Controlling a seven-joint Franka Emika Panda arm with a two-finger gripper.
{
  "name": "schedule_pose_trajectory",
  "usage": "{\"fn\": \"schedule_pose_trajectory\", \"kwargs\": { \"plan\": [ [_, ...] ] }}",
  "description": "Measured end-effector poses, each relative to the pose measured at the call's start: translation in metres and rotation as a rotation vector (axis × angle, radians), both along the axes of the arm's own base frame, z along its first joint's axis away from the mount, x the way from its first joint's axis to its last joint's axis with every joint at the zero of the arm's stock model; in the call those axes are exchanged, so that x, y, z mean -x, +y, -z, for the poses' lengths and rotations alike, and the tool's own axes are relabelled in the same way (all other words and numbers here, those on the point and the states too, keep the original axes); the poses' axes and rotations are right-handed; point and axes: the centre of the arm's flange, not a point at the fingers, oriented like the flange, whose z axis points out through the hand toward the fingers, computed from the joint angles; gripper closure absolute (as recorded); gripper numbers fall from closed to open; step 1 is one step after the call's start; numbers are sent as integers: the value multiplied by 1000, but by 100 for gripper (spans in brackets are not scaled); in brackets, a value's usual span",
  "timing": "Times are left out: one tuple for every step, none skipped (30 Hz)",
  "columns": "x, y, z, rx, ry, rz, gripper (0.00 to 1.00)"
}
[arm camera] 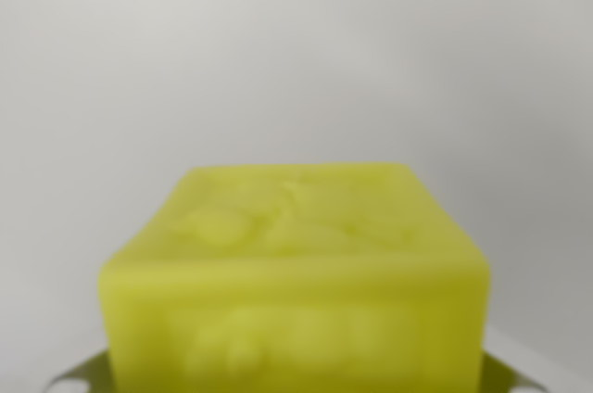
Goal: Pick yellow cube
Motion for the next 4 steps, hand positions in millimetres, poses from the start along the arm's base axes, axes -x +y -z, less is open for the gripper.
{"fn": "schedule_pose_trajectory", "kwargs": {
  "plan": [
    [0,0,0,0,0,0,100],
    [0,0,0,0,0,0,100],
    [0,0,0,0,0,0,100],
    [0,0,0,0,0,0,100]
  ]
}}
